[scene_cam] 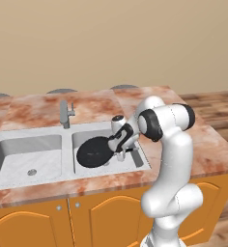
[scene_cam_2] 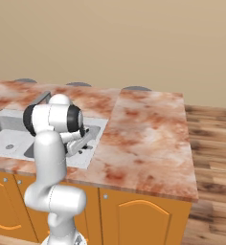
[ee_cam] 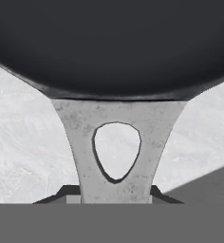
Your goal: Move the pot and pan from the stove into the sink.
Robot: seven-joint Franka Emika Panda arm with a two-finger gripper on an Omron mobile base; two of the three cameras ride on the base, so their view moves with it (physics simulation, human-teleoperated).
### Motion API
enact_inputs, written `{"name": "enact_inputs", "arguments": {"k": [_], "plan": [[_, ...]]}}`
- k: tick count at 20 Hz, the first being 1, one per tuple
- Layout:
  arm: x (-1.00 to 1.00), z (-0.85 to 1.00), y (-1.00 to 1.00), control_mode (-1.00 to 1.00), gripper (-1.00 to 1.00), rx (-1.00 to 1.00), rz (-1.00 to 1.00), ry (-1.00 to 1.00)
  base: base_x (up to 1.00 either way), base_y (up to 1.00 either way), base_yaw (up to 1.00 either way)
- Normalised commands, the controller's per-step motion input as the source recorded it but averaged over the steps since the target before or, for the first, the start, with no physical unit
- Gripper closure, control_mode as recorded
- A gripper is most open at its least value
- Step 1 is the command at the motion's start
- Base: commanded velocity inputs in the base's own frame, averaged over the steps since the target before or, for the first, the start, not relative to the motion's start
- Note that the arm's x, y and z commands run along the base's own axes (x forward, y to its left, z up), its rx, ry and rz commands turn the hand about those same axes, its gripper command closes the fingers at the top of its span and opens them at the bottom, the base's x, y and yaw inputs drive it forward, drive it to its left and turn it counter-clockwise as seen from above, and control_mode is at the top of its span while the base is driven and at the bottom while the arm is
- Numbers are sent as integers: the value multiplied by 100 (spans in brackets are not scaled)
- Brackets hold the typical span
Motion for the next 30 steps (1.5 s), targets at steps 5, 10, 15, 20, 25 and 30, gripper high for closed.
{"name": "enact_inputs", "arguments": {"k": [5, 10, 15, 20, 25, 30], "plan": [[0, 0, 0, -100, -100, 0, 0, 0, 0, 0, 0], [10, 24, 0, -100, -100, 1, 0, 0, 0, 0, 0], [17, 54, 0, -100, -100, 4, -3, 0, 0, 0, 0], [9, 78, 0, -100, -100, 6, -1, 0, 0, 0, 0], [-12, 84, 0, -100, -100, 6, 0, 0, 0, 0, 0], [-77, 51, -17, -100, -100, 3, 4, -14, 0, 0, 0]]}}
